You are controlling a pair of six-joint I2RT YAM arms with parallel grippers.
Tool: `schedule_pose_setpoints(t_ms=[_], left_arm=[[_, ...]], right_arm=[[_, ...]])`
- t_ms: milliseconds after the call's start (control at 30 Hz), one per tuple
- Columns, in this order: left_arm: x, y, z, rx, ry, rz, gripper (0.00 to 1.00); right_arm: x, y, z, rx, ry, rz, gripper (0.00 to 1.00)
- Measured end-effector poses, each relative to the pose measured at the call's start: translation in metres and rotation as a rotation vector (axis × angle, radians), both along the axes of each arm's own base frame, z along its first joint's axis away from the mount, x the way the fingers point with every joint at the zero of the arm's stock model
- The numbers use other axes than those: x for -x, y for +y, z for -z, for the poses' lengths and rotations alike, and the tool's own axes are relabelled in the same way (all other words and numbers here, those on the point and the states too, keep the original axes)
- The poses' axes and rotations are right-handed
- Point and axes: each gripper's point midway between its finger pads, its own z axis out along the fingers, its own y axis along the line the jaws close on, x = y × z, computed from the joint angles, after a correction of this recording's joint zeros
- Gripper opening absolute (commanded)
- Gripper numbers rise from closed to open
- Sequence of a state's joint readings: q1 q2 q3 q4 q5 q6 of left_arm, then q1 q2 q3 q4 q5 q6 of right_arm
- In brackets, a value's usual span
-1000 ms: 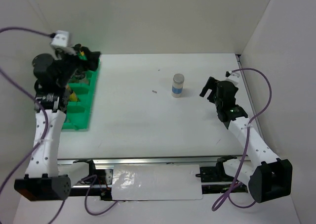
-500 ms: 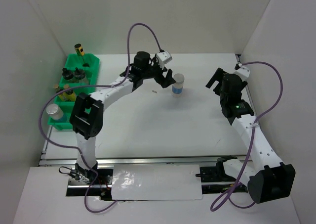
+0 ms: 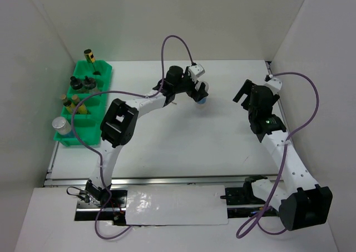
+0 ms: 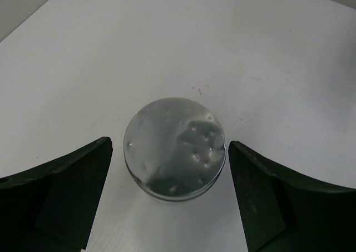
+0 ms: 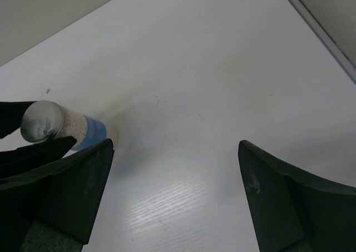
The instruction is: Organize the condiment bottles
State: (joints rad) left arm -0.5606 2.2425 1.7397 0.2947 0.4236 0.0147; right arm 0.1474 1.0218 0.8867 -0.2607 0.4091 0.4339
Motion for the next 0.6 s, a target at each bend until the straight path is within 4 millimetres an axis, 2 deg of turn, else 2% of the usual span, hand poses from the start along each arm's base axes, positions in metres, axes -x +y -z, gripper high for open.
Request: schedule_pose_setpoints(t_ms=[133, 200, 267, 333, 433, 533, 600], left_arm=[[-0.004, -0.011, 0.008, 0.039, 0.023, 0.022, 0.98], [-0.008, -0.015, 0.012, 0.051, 0.027, 0.03, 0.92], [-0.012, -0.019, 0.016, 0.064, 0.035, 0.035, 0.76], [-0.018, -0.022, 0.019, 0.072, 0.039, 0.027, 0.51], [-0.019, -0.022, 0.02, 0.086, 0.051, 0.018, 0.44], [-0.015, -0.006, 0.017, 0.096, 0.075, -0.04, 0.44], [0.004, 0.025, 0.018, 0.077, 0.139, -0.105, 0.44]], right_arm=[[0.002, -0.001, 0.006, 0.003, 0.015, 0.001, 1.0], [0.002, -0.001, 0.006, 0.006, 0.016, 0.0, 1.0], [0.002, -0.001, 0.006, 0.007, 0.016, -0.001, 1.0], [0.002, -0.001, 0.006, 0.009, 0.017, -0.001, 1.0], [0.002, -0.001, 0.005, 0.01, 0.015, -0.001, 1.0], [0.004, -0.003, 0.003, 0.009, 0.011, 0.005, 1.0], [0.007, -0.005, 0.001, 0.007, 0.006, 0.01, 1.0]])
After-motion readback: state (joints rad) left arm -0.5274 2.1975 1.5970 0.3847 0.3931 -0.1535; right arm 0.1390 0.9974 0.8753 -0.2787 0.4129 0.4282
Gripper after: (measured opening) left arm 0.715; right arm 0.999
